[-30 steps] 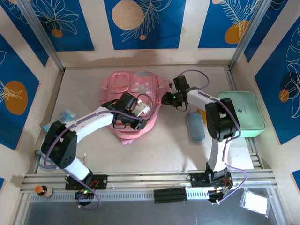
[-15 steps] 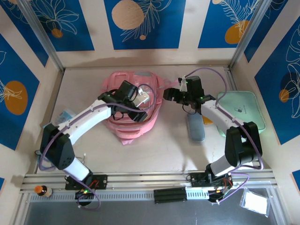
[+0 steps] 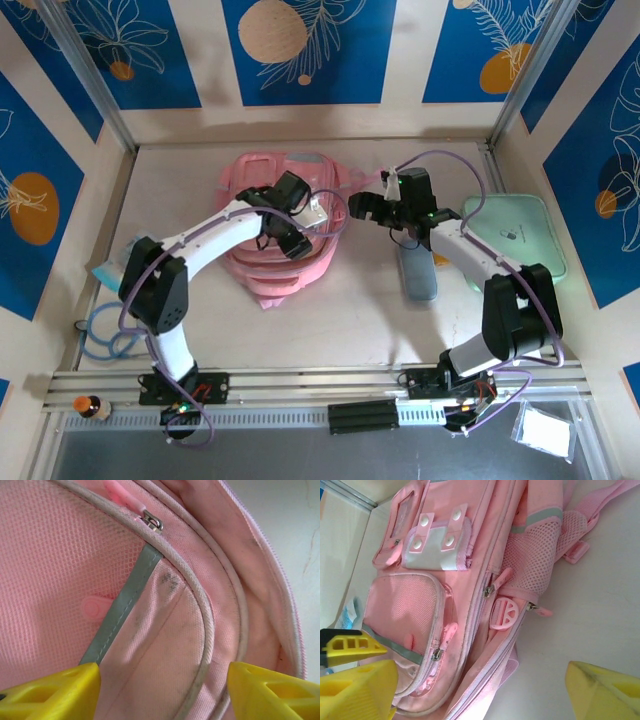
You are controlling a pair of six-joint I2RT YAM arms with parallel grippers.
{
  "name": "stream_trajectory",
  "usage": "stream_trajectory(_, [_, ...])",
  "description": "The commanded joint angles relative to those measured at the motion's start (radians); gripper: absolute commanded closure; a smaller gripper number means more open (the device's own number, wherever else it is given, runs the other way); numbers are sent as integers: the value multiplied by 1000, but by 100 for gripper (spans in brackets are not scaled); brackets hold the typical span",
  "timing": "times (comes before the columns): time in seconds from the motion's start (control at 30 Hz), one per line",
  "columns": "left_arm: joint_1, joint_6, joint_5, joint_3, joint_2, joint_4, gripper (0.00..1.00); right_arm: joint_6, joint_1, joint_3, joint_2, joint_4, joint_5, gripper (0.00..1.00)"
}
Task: Pack the student bag
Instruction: Unzip the student bag at the top-center of the table.
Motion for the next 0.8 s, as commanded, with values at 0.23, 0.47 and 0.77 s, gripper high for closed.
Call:
stream_trajectory(0.23, [17,57,-48,82,69,-46,60,21,-17,-1,-25,-8,-12,16])
stream_trajectory(0.47, [19,25,-28,85,25,-34,89,56,-27,4,-2,2,-61,17])
stream_trajectory(0.77, [32,-38,68,-27,-150,45,100,138,-35,96,131,28,-244,21])
